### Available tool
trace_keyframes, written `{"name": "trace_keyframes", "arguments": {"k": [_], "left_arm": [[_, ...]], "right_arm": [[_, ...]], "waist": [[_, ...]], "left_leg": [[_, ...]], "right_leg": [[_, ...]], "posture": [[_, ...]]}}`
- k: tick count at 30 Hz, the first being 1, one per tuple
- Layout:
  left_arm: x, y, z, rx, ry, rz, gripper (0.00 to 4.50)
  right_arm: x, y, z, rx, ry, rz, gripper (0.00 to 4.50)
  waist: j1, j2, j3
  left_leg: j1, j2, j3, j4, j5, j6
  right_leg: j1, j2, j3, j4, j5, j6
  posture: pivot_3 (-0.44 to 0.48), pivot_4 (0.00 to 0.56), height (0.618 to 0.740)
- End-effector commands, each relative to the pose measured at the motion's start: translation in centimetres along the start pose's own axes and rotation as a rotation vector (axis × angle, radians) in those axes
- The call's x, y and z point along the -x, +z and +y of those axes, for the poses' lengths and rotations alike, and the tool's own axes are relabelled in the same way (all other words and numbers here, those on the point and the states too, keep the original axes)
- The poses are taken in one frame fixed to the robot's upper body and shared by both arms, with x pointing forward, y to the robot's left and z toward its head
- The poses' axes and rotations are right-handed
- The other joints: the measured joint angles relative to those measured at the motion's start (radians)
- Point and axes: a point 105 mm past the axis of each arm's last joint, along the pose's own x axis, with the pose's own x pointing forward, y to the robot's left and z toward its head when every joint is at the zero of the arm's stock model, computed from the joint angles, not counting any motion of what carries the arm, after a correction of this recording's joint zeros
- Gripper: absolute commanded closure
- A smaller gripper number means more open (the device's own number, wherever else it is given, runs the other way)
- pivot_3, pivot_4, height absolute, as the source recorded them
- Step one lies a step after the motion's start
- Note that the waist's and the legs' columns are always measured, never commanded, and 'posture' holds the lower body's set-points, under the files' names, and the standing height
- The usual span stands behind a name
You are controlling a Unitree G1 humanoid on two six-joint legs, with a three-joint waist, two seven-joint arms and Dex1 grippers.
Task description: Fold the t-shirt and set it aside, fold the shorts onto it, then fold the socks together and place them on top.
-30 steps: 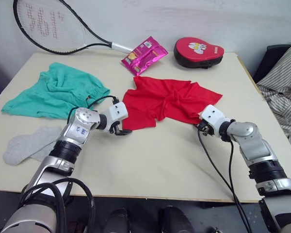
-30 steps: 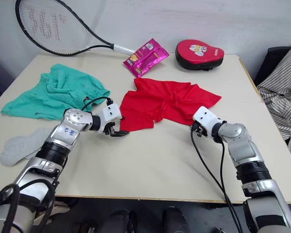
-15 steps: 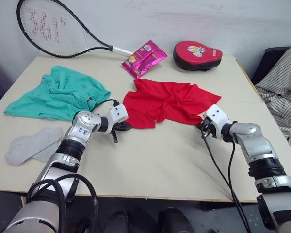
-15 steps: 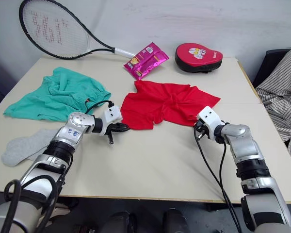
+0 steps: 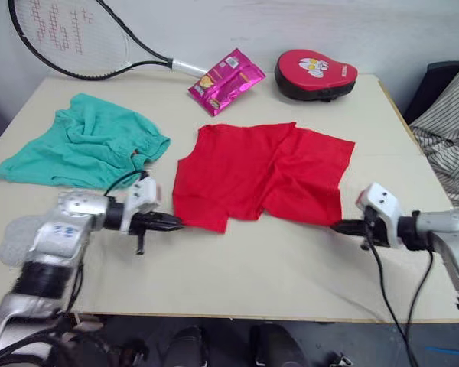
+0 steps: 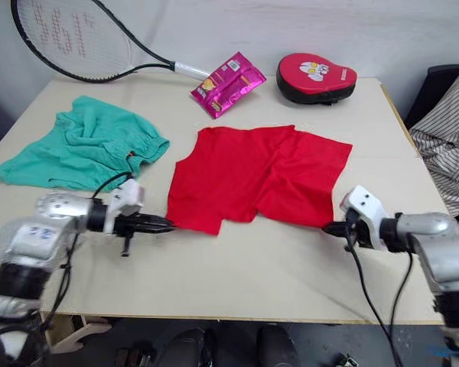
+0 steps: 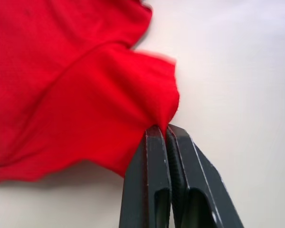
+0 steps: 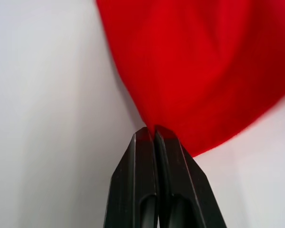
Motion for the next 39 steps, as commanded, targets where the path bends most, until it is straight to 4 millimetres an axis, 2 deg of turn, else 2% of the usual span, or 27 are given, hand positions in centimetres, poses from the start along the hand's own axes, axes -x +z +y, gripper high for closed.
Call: {"name": "trace_keyframes", "arguments": {"k": [1,5,6,8,11,12,14,16,18,20,21,22,23,25,26,29,31,34,36,37,38,39], "left_arm": [[1.2,0.3,-3.5,0.045,-0.104,0.005,4.46],[2.2,-1.3,-6.4,0.18,-0.185,0.078,4.46],[2.4,-1.5,-6.4,0.167,-0.18,0.086,4.46],[2.4,-1.2,-5.0,0.146,-0.117,0.07,4.46],[2.0,0.8,-1.2,0.05,0.017,0.0,4.46],[2.0,2.7,2.3,-0.04,0.162,-0.054,4.46],[2.2,6.0,7.0,-0.178,0.367,-0.131,4.46],[3.5,10.3,11.2,-0.323,0.606,-0.231,4.46],[6.3,15.6,14.2,-0.453,0.88,-0.388,4.46],[10.3,20.8,15.1,-0.594,1.153,-0.545,4.46],[13.2,24.7,13.8,-0.725,1.269,-0.663,4.46],[15.5,27.5,12.3,-0.847,1.373,-0.735,4.46],[16.9,29.3,11.0,-0.922,1.418,-0.798,4.46],[18.1,30.7,9.3,-1.041,1.447,-0.84,4.46],[18.0,31.0,8.8,-1.09,1.429,-0.834,4.46],[16.1,30.3,8.1,-1.214,1.3,-0.752,4.46],[13.3,27.5,8.9,-1.194,1.127,-0.645,4.46],[8.4,19.8,9.8,-1.025,0.83,-0.432,4.46],[5.8,14.3,8.7,-0.953,0.649,-0.256,4.46],[4.8,12.3,7.8,-0.874,0.561,-0.208,4.46],[4.1,11.0,6.7,-0.854,0.499,-0.166,4.46],[3.6,10.1,5.9,-0.828,0.454,-0.128,4.46]], "right_arm": [[1.9,-0.2,2.6,0.013,0.109,0.044,4.5],[2.6,-1.4,5.3,-0.039,0.222,0.112,4.5],[2.7,-1.4,5.5,-0.05,0.236,0.116,4.5],[2.7,-1.2,5.4,-0.038,0.229,0.105,4.5],[2.6,0.9,2.2,0.055,0.06,-0.006,4.5],[3.3,3.3,-1.3,0.129,-0.12,-0.109,4.5],[4.8,6.8,-5.6,0.196,-0.358,-0.243,4.5],[7.0,10.8,-9.4,0.27,-0.616,-0.374,4.5],[10.7,15.0,-12.5,0.344,-0.904,-0.535,4.5],[15.0,18.4,-13.7,0.407,-1.149,-0.693,4.5],[18.1,20.4,-13.4,0.457,-1.277,-0.808,4.5],[20.3,21.5,-12.8,0.517,-1.371,-0.874,4.5],[21.7,22.2,-12.2,0.582,-1.44,-0.909,4.5],[22.7,22.4,-11.6,0.67,-1.507,-0.911,4.5],[22.9,22.2,-11.5,0.698,-1.525,-0.896,4.5],[22.9,20.9,-11.7,0.671,-1.516,-0.91,4.5],[20.7,18.9,-12.0,0.675,-1.427,-0.817,4.5],[16.4,14.3,-12.2,0.652,-1.253,-0.633,4.5],[14.1,11.1,-11.6,0.614,-1.138,-0.52,4.5],[13.1,9.7,-11.0,0.611,-1.076,-0.468,4.5],[11.9,8.3,-10.4,0.585,-0.987,-0.412,4.5],[11.1,7.7,-9.3,0.63,-0.923,-0.374,4.5]], "waist": [[0.0,0.001,0.001],[0.0,0.0,0.006],[0.0,0.0,0.006],[0.001,0.001,0.007],[0.004,0.004,0.009],[0.004,0.004,0.009],[0.003,0.004,0.013],[0.003,0.002,0.014],[0.003,0.0,0.016],[0.003,-0.002,0.017],[0.002,-0.004,0.017],[0.002,-0.007,0.019],[0.0,-0.008,0.02],[-0.001,-0.008,0.02],[-0.001,-0.008,0.02],[-0.001,-0.007,0.019],[0.0,-0.007,0.019],[0.0,-0.006,0.019],[-0.001,-0.005,0.021],[-0.001,-0.005,0.022],[-0.001,-0.005,0.025],[0.001,-0.005,0.027]], "left_leg": [[0.001,0.0,0.0,0.0,-0.001,0.001],[0.002,-0.001,-0.001,0.0,-0.005,0.007],[0.002,0.0,-0.001,0.0,-0.004,0.006],[0.003,0.0,-0.002,-0.001,-0.002,0.004],[0.003,0.0,-0.002,-0.002,0.001,0.0],[0.002,0.0,-0.001,-0.001,0.003,0.0],[0.002,0.0,-0.001,0.0,0.006,0.001],[-0.003,-0.002,0.001,-0.002,0.012,0.003],[-0.008,-0.002,0.003,-0.001,0.018,0.003],[-0.023,-0.002,0.004,0.002,0.022,0.002],[-0.031,-0.002,0.008,0.001,0.023,0.002],[-0.037,-0.002,0.012,0.002,0.023,0.002],[-0.042,-0.003,0.016,0.002,0.023,0.002],[-0.054,-0.003,0.021,0.002,0.022,0.003],[-0.052,-0.003,0.024,0.002,0.022,0.003],[-0.035,-0.003,0.032,0.001,0.015,0.014],[-0.033,-0.003,0.034,0.0,0.013,0.017],[-0.034,-0.002,0.035,0.002,0.012,0.017],[-0.036,-0.003,0.037,0.003,0.012,0.017],[-0.036,-0.005,0.037,0.003,0.012,0.018],[-0.037,-0.005,0.037,0.003,0.012,0.018],[-0.038,-0.005,0.037,0.005,0.012,0.018]], "right_leg": [[0.002,0.0,0.0,-0.003,0.0,0.0],[0.002,-0.002,0.001,-0.005,0.001,0.001],[0.002,-0.002,0.001,-0.004,0.002,0.0],[0.001,-0.002,0.0,-0.004,0.003,-0.003],[0.001,-0.002,0.0,-0.005,0.006,-0.009],[0.0,-0.002,0.0,-0.006,0.005,-0.016],[0.002,-0.002,0.0,-0.009,0.008,-0.02],[-0.003,-0.002,0.0,-0.011,0.024,0.0],[-0.007,-0.001,0.0,-0.011,0.024,0.001],[-0.022,0.0,0.0,-0.006,0.025,0.002],[-0.034,0.0,-0.001,-0.002,0.025,0.003],[-0.042,-0.001,-0.003,0.001,0.026,0.003],[-0.053,-0.003,-0.009,0.007,0.026,0.004],[-0.07,-0.007,-0.027,0.014,0.026,0.005],[-0.07,-0.009,-0.034,0.017,0.026,0.005],[-0.063,-0.021,-0.066,0.03,0.026,0.005],[-0.059,-0.023,-0.085,0.025,0.026,0.005],[-0.05,-0.024,-0.089,0.014,0.026,0.005],[-0.049,-0.025,-0.089,0.011,0.026,0.005],[-0.049,-0.027,-0.088,0.01,0.026,0.005],[-0.049,-0.028,-0.088,0.01,0.026,0.005],[-0.048,-0.028,-0.087,0.009,0.026,0.005]], "posture": [[0.0,0.15,0.74],[0.0,0.15,0.74],[0.0,0.15,0.74],[0.0,0.15,0.74],[0.0,0.15,0.74],[0.0,0.15,0.74],[0.0,0.15,0.74],[0.0,0.15,0.74],[0.0,0.15,0.74],[0.0,0.15,0.74],[0.0,0.15,0.74],[0.0,0.15,0.74],[0.0,0.15,0.74],[0.0,0.15,0.74],[0.0,0.15,0.74],[0.0,0.15,0.74],[0.0,0.15,0.74],[0.0,0.15,0.74],[0.0,0.15,0.74],[0.0,0.15,0.74],[0.0,0.15,0.74],[0.0,0.15,0.74]]}}
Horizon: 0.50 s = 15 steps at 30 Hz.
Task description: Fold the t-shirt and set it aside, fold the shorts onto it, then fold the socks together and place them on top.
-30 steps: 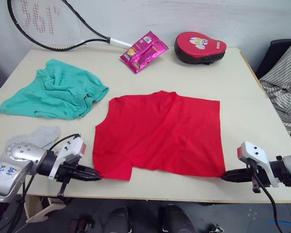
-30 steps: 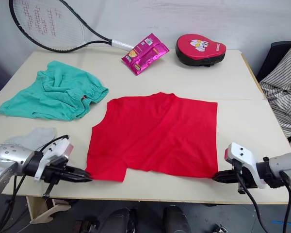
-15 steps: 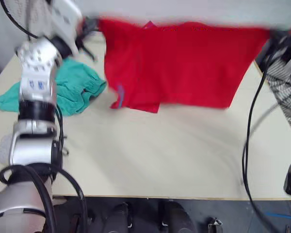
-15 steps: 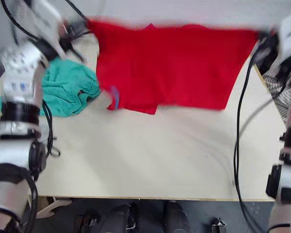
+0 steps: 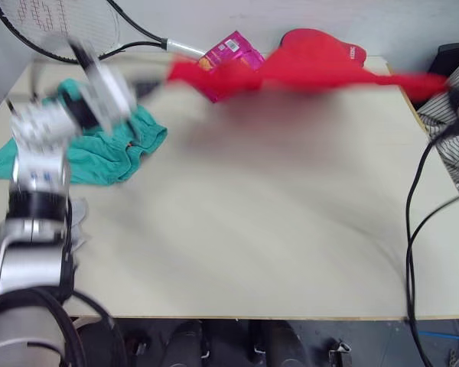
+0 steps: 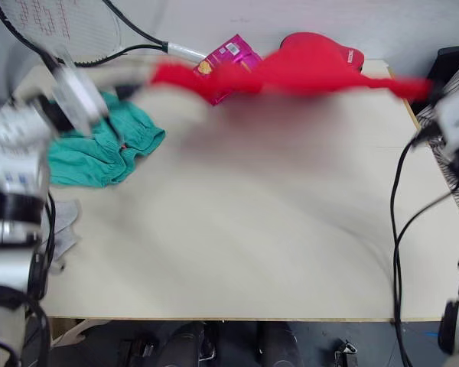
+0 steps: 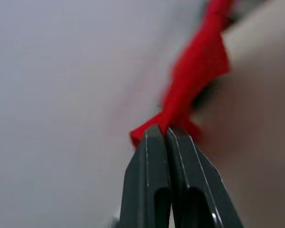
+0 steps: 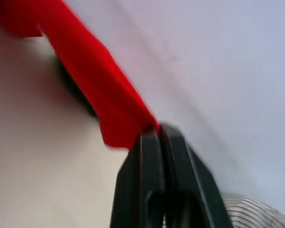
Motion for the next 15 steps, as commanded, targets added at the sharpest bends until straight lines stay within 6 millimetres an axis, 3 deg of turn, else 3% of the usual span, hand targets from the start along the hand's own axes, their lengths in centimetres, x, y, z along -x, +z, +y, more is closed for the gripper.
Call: {"name": "trace_keyframes", "arguments": {"k": [1,3,5,7,9,15], "left_arm": [[1.3,3.2,-1.2,0.013,-0.129,-0.015,4.46],[1.9,3.1,-4.3,0.122,-0.291,0.051,4.46],[2.9,3.0,-7.1,0.229,-0.424,0.113,4.46],[3.6,2.9,-8.4,0.337,-0.466,0.164,4.46],[3.9,3.0,-9.2,0.374,-0.488,0.19,4.46],[4.8,2.4,-11.4,0.48,-0.568,0.279,4.46]], "right_arm": [[2.1,1.8,0.7,0.082,0.146,-0.027,4.5],[3.2,1.4,2.5,0.067,0.266,0.023,4.5],[4.4,0.7,4.2,0.02,0.386,0.1,4.5],[5.8,0.3,6.0,-0.022,0.526,0.172,4.5],[7.3,0.3,7.8,-0.05,0.664,0.222,4.5],[10.6,0.1,10.9,-0.185,0.887,0.37,4.5]], "waist": [[0.004,0.002,0.006],[0.004,0.006,0.011],[0.003,0.009,0.011],[0.004,0.011,0.01],[0.007,0.011,0.009],[0.01,0.011,0.009]], "left_leg": [[0.0,0.0,0.0,0.004,0.001,0.001],[0.002,0.002,-0.002,0.014,0.002,0.004],[0.015,0.001,-0.003,0.013,0.004,0.006],[0.034,0.003,-0.004,0.006,-0.002,0.007],[0.043,0.005,-0.007,-0.005,0.0,0.002],[0.038,0.007,-0.007,-0.006,0.007,-0.003]], "right_leg": [[0.002,-0.001,0.001,-0.001,0.0,0.0],[0.011,-0.005,0.004,-0.001,0.003,-0.003],[0.023,-0.007,0.006,-0.005,0.008,-0.004],[0.044,-0.007,0.004,-0.017,0.013,-0.007],[0.054,-0.007,0.004,-0.028,0.014,-0.01],[0.046,-0.006,0.0,-0.022,0.01,-0.015]], "posture": [[0.0,0.15,0.74],[0.0,0.15,0.74],[0.0,0.15,0.74],[0.0,0.15,0.74],[0.0,0.15,0.74],[0.0,0.15,0.74]]}}
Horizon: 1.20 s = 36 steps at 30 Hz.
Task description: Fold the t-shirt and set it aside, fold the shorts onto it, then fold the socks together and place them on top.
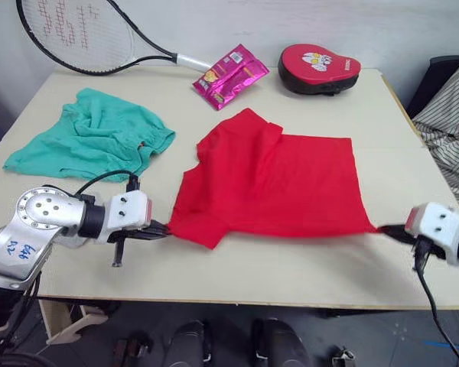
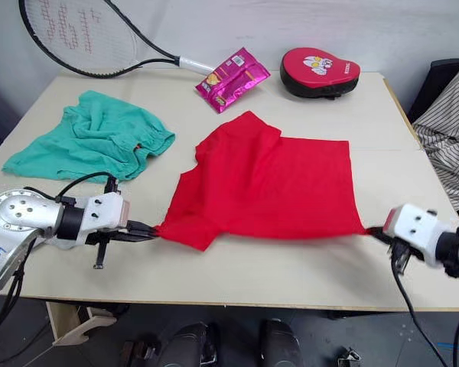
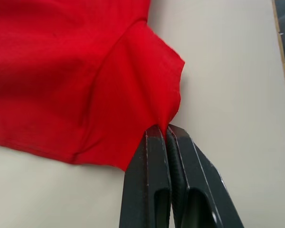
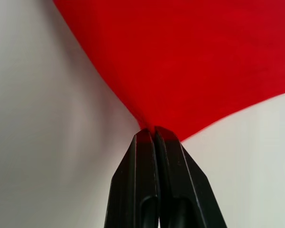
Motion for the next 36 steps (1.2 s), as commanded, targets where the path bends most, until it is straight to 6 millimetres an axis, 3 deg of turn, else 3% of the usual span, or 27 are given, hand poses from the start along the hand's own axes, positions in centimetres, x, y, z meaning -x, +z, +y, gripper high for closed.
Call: {"name": "trace_keyframes", "arguments": {"k": [1,7,14,23,27,34,36], "left_arm": [[0.4,0.0,-0.6,0.019,-0.034,0.03,4.46],[0.8,0.5,-0.3,0.061,-0.085,0.027,4.46],[1.4,1.7,3.5,0.046,-0.03,-0.002,4.46],[-2.1,0.2,8.7,0.08,0.023,-0.047,4.46],[-2.8,-0.1,9.6,0.084,0.011,-0.038,4.46],[-3.0,-0.8,9.8,0.122,0.014,-0.055,4.46],[-3.0,-0.9,10.1,0.151,0.047,-0.097,4.46]], "right_arm": [[0.5,-0.3,0.6,0.003,0.039,0.054,4.5],[0.4,-1.2,0.8,-0.063,0.031,0.045,4.5],[1.4,-0.7,0.0,-0.152,0.03,-0.011,4.5],[-1.8,-1.1,-3.5,-0.31,-0.065,-0.053,4.5],[-2.5,-1.3,-3.9,-0.353,-0.072,-0.05,4.5],[-2.4,-1.6,-3.3,-0.401,-0.082,-0.06,4.5],[-2.3,-2.0,-3.8,-0.423,-0.156,-0.073,4.5]], "waist": [[-0.001,0.0,0.0],[0.009,-0.001,0.0],[0.024,-0.001,0.0],[0.017,-0.003,0.001],[0.019,-0.003,0.0],[0.018,-0.003,0.0],[0.018,-0.003,0.0]], "left_leg": [[0.0,0.0,0.0,0.0,0.0,0.0],[-0.001,-0.001,0.002,0.003,-0.001,0.002],[-0.001,-0.001,0.001,0.004,-0.001,0.002],[-0.002,-0.001,0.003,0.007,0.0,0.003],[-0.017,0.0,0.004,0.017,0.0,0.004],[-0.018,-0.001,0.005,0.021,0.0,0.006],[-0.018,-0.001,0.005,0.021,0.001,0.006]], "right_leg": [[0.0,0.0,0.0,0.001,-0.001,0.0],[0.0,0.001,0.0,0.001,0.0,0.004],[0.0,0.001,0.001,0.002,0.001,0.003],[-0.001,0.002,0.001,0.004,0.001,0.003],[-0.015,0.002,0.001,0.013,0.001,0.003],[-0.015,0.002,0.002,0.014,0.001,0.004],[-0.015,0.001,0.002,0.014,0.001,0.004]], "posture": [[0.0,0.15,0.74],[0.0,0.15,0.74],[0.0,0.15,0.74],[0.0,0.15,0.74],[0.0,0.15,0.74],[0.0,0.15,0.74],[0.0,0.15,0.74]]}}
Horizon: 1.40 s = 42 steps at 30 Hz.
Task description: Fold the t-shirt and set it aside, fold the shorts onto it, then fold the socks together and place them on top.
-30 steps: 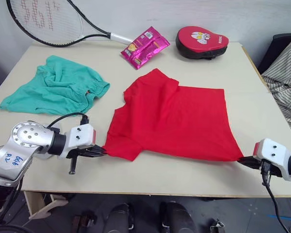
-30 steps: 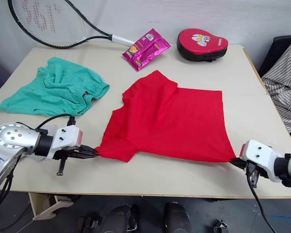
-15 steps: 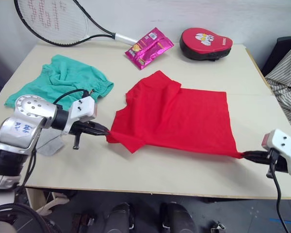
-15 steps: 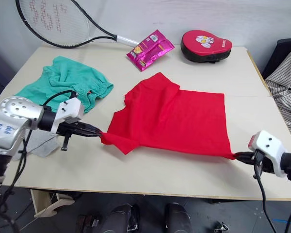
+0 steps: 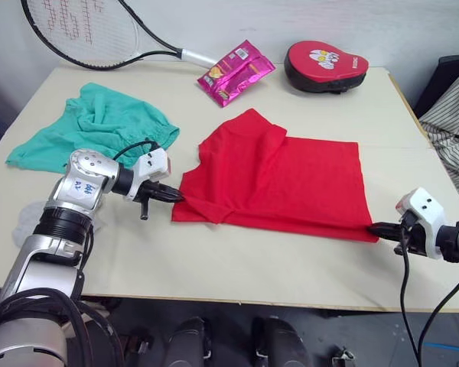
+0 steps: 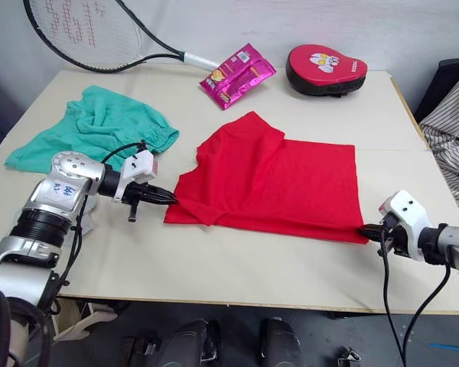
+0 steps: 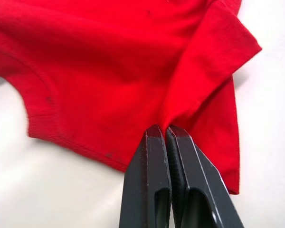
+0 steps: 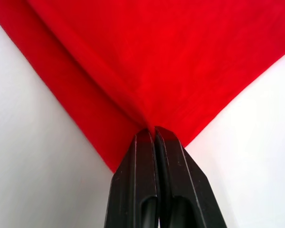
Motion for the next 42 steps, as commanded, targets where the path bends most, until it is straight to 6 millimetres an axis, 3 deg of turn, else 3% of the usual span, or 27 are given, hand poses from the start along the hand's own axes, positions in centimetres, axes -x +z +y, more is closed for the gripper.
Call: {"name": "trace_keyframes", "arguments": {"k": [1,5,9,11,12,14,17,21,24,26,32,42], "left_arm": [[0.9,0.8,1.0,0.01,0.084,-0.097,4.27],[1.3,0.9,1.4,0.059,0.159,-0.173,3.22],[4.1,0.8,3.8,0.097,0.414,-0.271,1.95],[5.5,0.7,3.7,0.077,0.481,-0.333,1.33],[5.9,0.5,3.3,0.068,0.484,-0.348,1.32],[6.2,0.4,1.4,0.009,0.421,-0.357,1.57],[5.8,0.6,-2.4,-0.134,0.266,-0.34,2.4],[2.8,0.1,-6.5,-0.187,0.056,-0.273,3.63],[0.0,0.0,-7.5,-0.213,-0.002,-0.273,4.49],[-1.4,-0.1,-7.9,-0.222,-0.037,-0.278,4.5],[-5.8,0.6,-7.0,-0.285,-0.056,-0.262,4.5],[-6.9,2.4,-3.4,-0.225,0.068,-0.334,4.5]], "right_arm": [[0.9,0.7,-1.4,-0.039,-0.136,-0.083,4.3],[1.3,1.2,-1.0,-0.04,-0.178,-0.162,3.2],[3.6,1.9,-2.4,-0.005,-0.357,-0.26,1.79],[5.0,2.2,-2.7,0.002,-0.416,-0.301,1.1],[5.4,2.3,-2.5,-0.001,-0.419,-0.318,0.81],[5.7,3.1,-0.7,-0.008,-0.331,-0.368,0.78],[4.9,4.3,2.5,0.019,-0.189,-0.407,1.39],[1.3,4.0,6.8,0.213,-0.019,-0.345,2.73],[-1.0,3.9,8.1,0.24,0.037,-0.353,3.76],[-2.1,3.3,8.6,0.263,0.073,-0.337,4.49],[-4.2,2.5,6.8,0.283,0.037,-0.313,4.49],[-5.0,2.2,4.9,0.254,-0.037,-0.319,4.49]], "waist": [[-0.001,0.0,0.0],[0.0,0.0,0.0],[-0.001,0.0,0.0],[-0.002,0.0,0.0],[-0.004,0.0,0.0],[-0.006,0.001,0.0],[-0.006,0.0,-0.001],[0.0,-0.001,-0.002],[0.005,-0.001,-0.003],[0.004,-0.001,-0.003],[0.001,-0.001,-0.003],[-0.002,-0.001,-0.003]], "left_leg": [[0.0,0.0,0.0,0.0,0.0,0.0],[0.0,0.0,0.0,0.0,0.0,0.0],[0.0,0.0,-0.001,0.0,0.0,0.0],[0.0,0.0,0.0,0.0,0.0,0.0],[0.001,0.0,0.0,-0.001,0.0,0.0],[0.002,0.0,0.0,-0.002,0.0,0.0],[0.002,0.001,0.0,-0.003,0.0,-0.001],[0.003,0.0,-0.001,-0.003,-0.002,0.0],[0.003,-0.001,-0.002,-0.003,-0.002,0.0],[0.003,-0.002,-0.002,-0.003,-0.002,0.001],[0.003,-0.002,-0.001,-0.001,-0.001,0.001],[0.003,-0.001,-0.001,0.0,0.0,0.002]], "right_leg": [[0.0,0.0,0.0,0.0,0.0,0.0],[0.0,-0.001,0.0,0.001,0.0,0.0],[0.0,-0.001,0.0,0.0,0.0,0.0],[0.0,-0.001,0.0,0.001,0.0,0.001],[0.0,-0.001,0.001,0.001,0.0,0.001],[0.001,-0.001,0.001,0.001,0.0,0.001],[0.001,0.0,0.001,-0.001,0.0,0.0],[0.003,-0.001,0.001,-0.001,0.0,0.0],[0.003,-0.003,0.001,-0.001,0.001,0.001],[0.003,-0.003,0.001,-0.001,0.001,0.001],[0.003,-0.002,0.0,0.0,0.001,0.001],[0.003,-0.002,0.0,0.0,0.001,0.002]], "posture": [[0.0,0.15,0.74],[0.0,0.15,0.74],[0.0,0.15,0.74],[0.0,0.15,0.74],[0.0,0.15,0.74],[0.0,0.15,0.74],[0.0,0.15,0.74],[0.0,0.15,0.74],[0.0,0.15,0.74],[0.0,0.15,0.74],[0.0,0.15,0.74],[0.0,0.15,0.74]]}}
